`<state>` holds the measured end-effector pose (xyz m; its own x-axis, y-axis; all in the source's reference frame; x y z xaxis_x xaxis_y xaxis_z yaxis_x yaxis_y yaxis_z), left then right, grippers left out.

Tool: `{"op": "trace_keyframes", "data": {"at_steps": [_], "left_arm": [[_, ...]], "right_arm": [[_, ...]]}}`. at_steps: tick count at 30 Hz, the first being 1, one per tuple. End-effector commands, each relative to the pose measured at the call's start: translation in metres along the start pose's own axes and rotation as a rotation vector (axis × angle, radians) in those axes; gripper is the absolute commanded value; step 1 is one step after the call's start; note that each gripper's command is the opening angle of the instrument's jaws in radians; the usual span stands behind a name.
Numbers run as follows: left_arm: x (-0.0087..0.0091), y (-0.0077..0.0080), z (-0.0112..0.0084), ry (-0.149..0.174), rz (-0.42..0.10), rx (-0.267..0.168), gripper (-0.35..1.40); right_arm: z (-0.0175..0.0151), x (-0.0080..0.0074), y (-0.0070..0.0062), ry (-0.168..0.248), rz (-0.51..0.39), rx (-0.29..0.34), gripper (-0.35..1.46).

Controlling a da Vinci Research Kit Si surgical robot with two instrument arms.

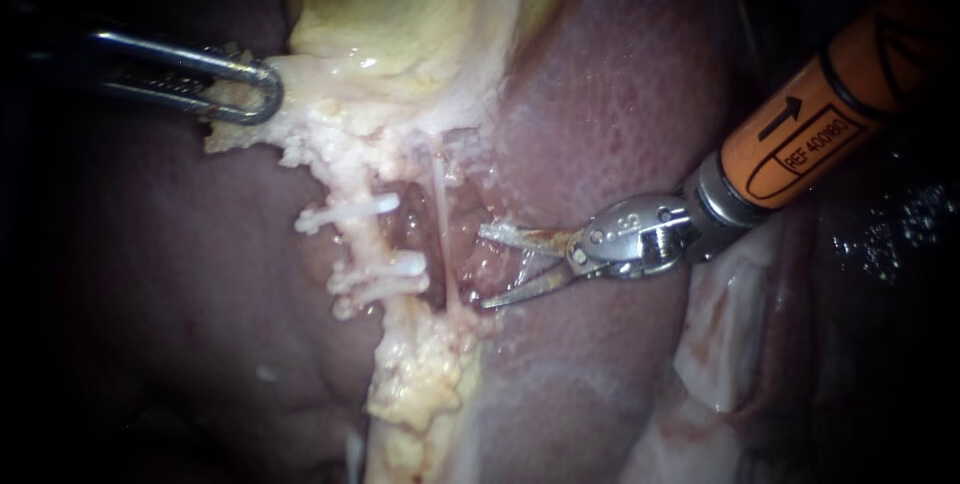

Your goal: Go to the cutting position left tube

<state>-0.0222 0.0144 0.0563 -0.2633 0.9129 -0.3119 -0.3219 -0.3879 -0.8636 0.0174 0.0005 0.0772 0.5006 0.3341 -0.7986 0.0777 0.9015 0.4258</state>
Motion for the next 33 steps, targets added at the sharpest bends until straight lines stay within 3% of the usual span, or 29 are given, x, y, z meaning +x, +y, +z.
{"op": "trace_keyframes", "data": {"at_steps": [1, 9, 15, 19, 24, 33], "left_arm": [[0.0, 0.0, 0.0, 0.0, 0.0, 0.0, -0.35], [0.0, 0.0, -0.0001, 0.0, 0.001, 0.0, -0.35], [0.0, 0.0, -0.0001, 0.0, 0.001, 0.0, -0.35], [0.0, 0.0, -0.0001, -0.001, 0.001, 0.0, -0.35], [0.0, 0.0, -0.0001, 0.0, 0.001, 0.0, -0.35], [0.0, 0.0, -0.0001, 0.0, 0.0, 0.0, -0.35]], "right_arm": [[-0.0001, 0.0, -0.0001, 0.0, 0.0, 0.001, 1.38], [-0.0011, 0.0008, -0.0018, 0.006, -0.009, 0.03, 1.4], [-0.0023, 0.003, -0.0037, 0.023, 0.002, 0.073, 1.38], [-0.0021, 0.0045, -0.0044, 0.058, 0.023, 0.083, 1.38], [-0.0009, 0.0052, -0.0043, 0.068, 0.035, 0.082, 1.38], [0.0007, 0.0055, -0.0028, 0.073, 0.044, 0.077, 1.38]]}}
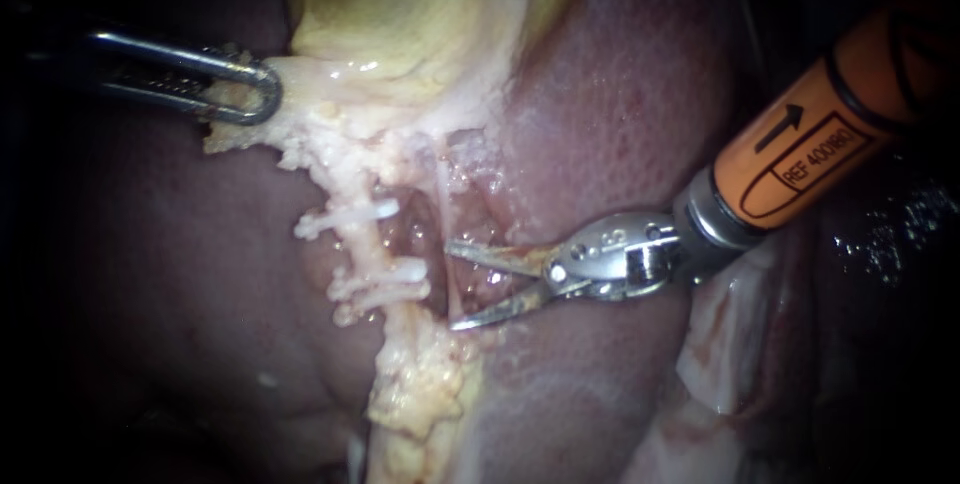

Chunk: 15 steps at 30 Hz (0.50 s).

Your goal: Go to the cutting position left tube

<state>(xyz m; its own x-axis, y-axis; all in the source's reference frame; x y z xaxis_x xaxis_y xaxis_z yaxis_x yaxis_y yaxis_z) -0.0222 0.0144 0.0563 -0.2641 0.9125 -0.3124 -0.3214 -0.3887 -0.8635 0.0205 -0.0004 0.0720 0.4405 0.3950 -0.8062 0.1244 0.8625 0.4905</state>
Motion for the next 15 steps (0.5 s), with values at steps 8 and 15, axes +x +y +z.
{"op": "trace_keyframes", "data": {"at_steps": [8, 15], "left_arm": [[0.0, 0.0, 0.0, 0.001, -0.006, 0.0, -0.35], [0.0, 0.0001, 0.0001, 0.001, -0.006, 0.001, -0.35]], "right_arm": [[0.001, -0.0003, 0.0016, 0.0, 0.008, -0.006, 1.38], [0.0016, -0.0002, 0.0024, 0.005, 0.006, 0.011, 1.38]]}}
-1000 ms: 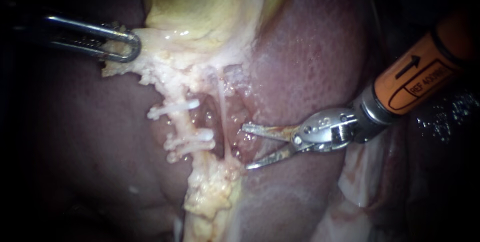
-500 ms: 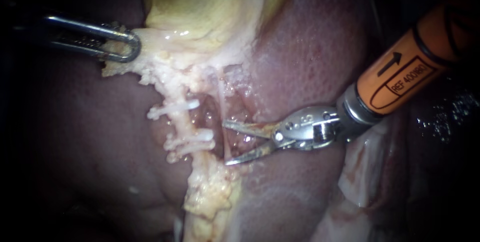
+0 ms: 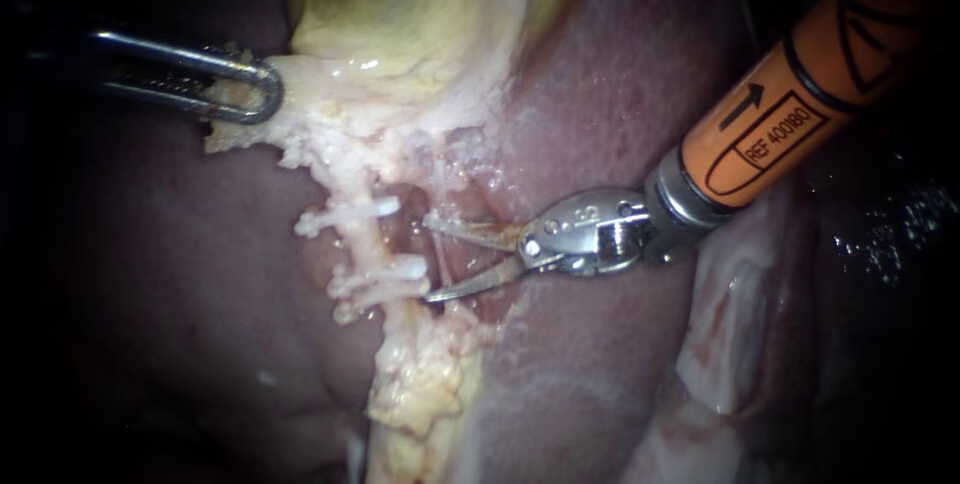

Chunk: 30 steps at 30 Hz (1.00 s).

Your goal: Go to the cutting position left tube

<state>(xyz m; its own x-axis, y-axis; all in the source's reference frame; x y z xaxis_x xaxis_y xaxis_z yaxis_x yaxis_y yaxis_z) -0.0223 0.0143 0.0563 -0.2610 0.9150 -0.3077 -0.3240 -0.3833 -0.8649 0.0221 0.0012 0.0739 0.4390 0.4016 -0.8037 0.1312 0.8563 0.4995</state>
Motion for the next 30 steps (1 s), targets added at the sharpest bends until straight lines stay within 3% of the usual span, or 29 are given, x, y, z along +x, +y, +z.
{"op": "trace_keyframes", "data": {"at_steps": [1, 14, 30], "left_arm": [[0.0, 0.0, 0.0, 0.0, 0.0, 0.0, -0.35], [-0.0001, 0.0, 0.0001, 0.0, 0.0, 0.001, -0.35], [-0.0002, 0.0, 0.0001, 0.001, 0.0, 0.001, -0.35]], "right_arm": [[0.0002, 0.0002, -0.0001, 0.006, -0.003, 0.01, 1.4], [0.0027, 0.0023, -0.0008, 0.075, -0.03, 0.141, 1.38], [0.0069, 0.0047, 0.0004, 0.136, 0.019, 0.145, 1.36]]}}
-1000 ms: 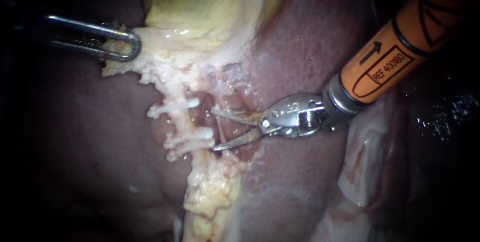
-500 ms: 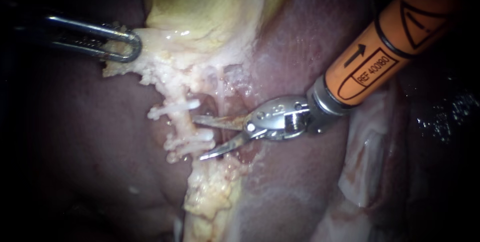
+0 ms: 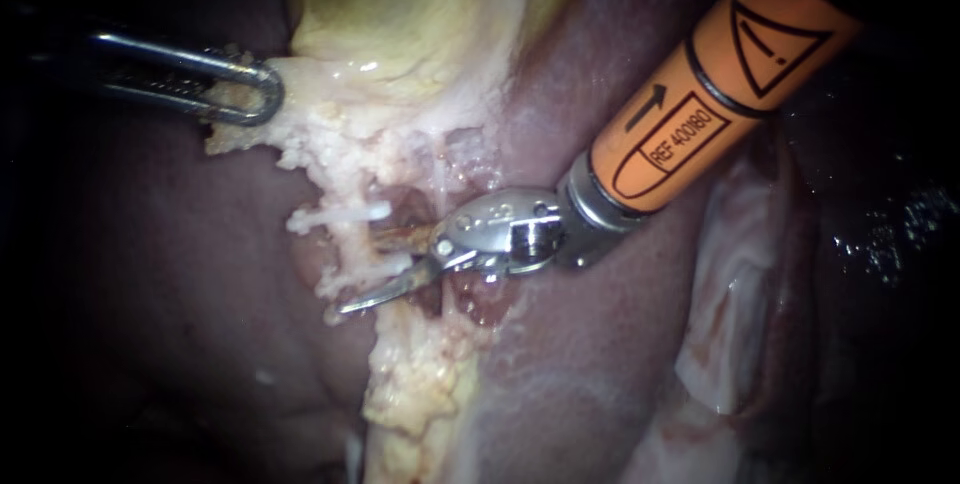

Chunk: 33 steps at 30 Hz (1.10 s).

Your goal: Go to the cutting position left tube

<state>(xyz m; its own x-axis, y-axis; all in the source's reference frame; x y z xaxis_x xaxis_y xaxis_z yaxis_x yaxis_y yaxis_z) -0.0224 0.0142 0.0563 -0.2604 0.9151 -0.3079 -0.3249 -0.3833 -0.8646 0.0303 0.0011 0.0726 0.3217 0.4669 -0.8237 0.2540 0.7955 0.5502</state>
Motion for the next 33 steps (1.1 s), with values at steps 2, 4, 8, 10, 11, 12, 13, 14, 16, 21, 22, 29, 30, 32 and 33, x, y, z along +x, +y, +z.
{"op": "trace_keyframes", "data": {"at_steps": [2, 4, 8, 10, 11, 12, 13, 14, 16, 21, 22, 29, 30, 32, 33], "left_arm": [[0.0, 0.0, 0.0, 0.0, 0.0, 0.0, -0.35], [0.0, 0.0001, 0.0, 0.0, 0.0, 0.001, -0.35], [0.0, 0.0001, 0.0, 0.0, 0.0, 0.001, -0.35], [0.0, 0.0001, 0.0, 0.0, 0.0, 0.001, -0.35], [0.0, 0.0001, 0.0, 0.0, 0.0, 0.001, -0.35], [0.0, 0.0001, 0.0, 0.0, 0.0, 0.001, -0.35], [0.0, 0.0001, 0.0, 0.0, 0.0, 0.001, -0.35], [0.0, 0.0001, 0.0, 0.0, 0.0, 0.001, -0.35], [0.0, 0.0001, 0.0, 0.0, 0.0, 0.001, -0.35], [0.0, 0.0001, 0.0, 0.0, 0.0, 0.001, -0.35], [0.0, 0.0001, 0.0, 0.0, 0.0, 0.001, -0.35], [-0.0001, 0.0001, -0.0001, 0.0, 0.0, 0.001, -0.35], [0.0, 0.0001, -0.0001, 0.0, 0.0, 0.001, -0.35], [-0.0001, 0.0001, -0.0001, 0.0, 0.0, 0.001, -0.35], [-0.0001, 0.0001, -0.0001, 0.0, 0.0, 0.001, -0.35]], "right_arm": [[0.0005, 0.0002, 0.0003, 0.008, 0.01, -0.003, 1.36], [0.001, 0.0004, 0.0005, 0.014, 0.016, -0.005, 1.36], [0.0018, 0.0009, 0.0008, 0.033, 0.043, 0.003, 1.35], [0.0023, 0.0012, 0.001, 0.033, 0.046, 0.01, 1.33], [0.0025, 0.0012, 0.0011, 0.036, 0.05, 0.012, 1.33], [0.0028, 0.0014, 0.0012, 0.036, 0.056, 0.014, 1.33], [0.003, 0.0014, 0.0013, 0.036, 0.061, 0.014, 1.31], [0.0032, 0.0015, 0.0014, 0.036, 0.061, 0.014, 1.31], [0.0036, 0.0017, 0.0016, 0.037, 0.073, 0.013, 1.31], [0.0043, 0.0018, 0.0018, 0.037, 0.103, 0.011, 1.3], [0.0043, 0.0018, 0.0019, 0.037, 0.102, 0.012, 1.3], [0.0043, 0.0018, 0.0018, 0.036, 0.136, 0.017, 1.3], [0.0043, 0.0018, 0.0018, 0.036, 0.135, 0.019, 1.3], [0.004, 0.0017, 0.0016, 0.036, 0.157, 0.023, 1.3], [0.0039, 0.0017, 0.0015, 0.036, 0.163, 0.026, 1.3]]}}
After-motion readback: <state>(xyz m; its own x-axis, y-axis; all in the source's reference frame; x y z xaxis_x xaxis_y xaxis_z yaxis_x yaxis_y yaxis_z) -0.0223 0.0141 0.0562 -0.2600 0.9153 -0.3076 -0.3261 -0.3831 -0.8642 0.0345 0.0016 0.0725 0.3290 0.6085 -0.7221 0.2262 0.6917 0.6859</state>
